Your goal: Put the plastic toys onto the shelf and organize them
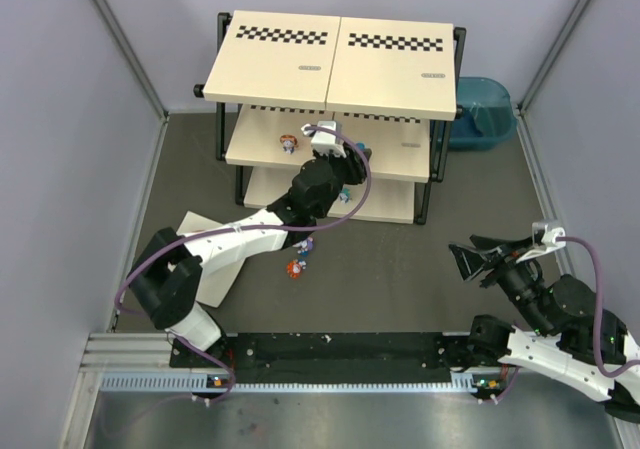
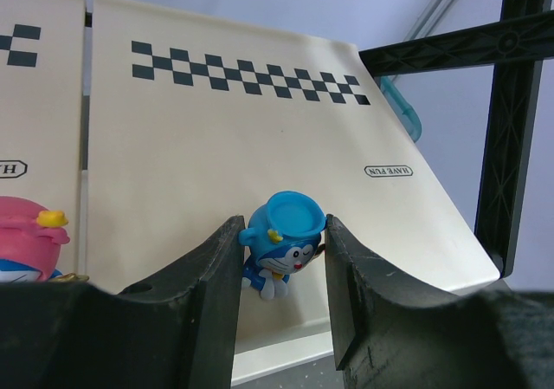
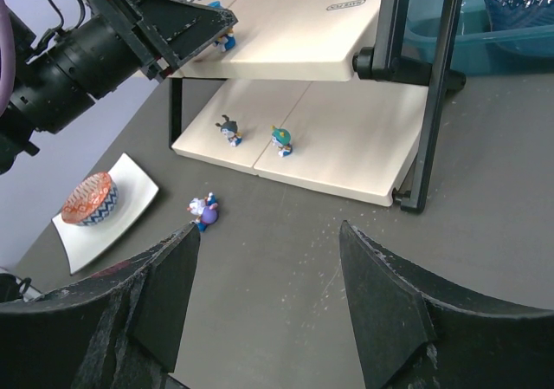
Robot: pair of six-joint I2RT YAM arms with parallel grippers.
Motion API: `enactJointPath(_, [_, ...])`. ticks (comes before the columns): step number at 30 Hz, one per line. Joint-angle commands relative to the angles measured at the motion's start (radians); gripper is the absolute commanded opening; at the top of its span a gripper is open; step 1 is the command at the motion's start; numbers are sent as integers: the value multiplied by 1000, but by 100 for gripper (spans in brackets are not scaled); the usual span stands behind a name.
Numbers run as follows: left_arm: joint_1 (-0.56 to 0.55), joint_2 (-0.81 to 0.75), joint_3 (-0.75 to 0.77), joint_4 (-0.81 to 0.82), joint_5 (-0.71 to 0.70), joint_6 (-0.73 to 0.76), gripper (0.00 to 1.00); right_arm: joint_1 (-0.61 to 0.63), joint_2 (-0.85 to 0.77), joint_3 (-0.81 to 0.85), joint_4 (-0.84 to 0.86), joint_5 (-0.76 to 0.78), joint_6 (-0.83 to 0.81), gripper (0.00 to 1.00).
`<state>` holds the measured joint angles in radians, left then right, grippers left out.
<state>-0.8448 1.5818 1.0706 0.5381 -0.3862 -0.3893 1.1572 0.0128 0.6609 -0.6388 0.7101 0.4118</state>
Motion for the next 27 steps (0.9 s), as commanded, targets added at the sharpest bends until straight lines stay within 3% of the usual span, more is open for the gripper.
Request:
enactJointPath(1, [12,1,-12,69,13,17,0,-5,-47,-4,13,0,-11,67])
enactJointPath(18, [49,0,-28,79,109,-3,0,-5,-48,-6,11,-3,-14,68])
enactJointPath(27, [49,-2,-34,76,122,-6,12,-5,-50,-6,11,-5,-14,68])
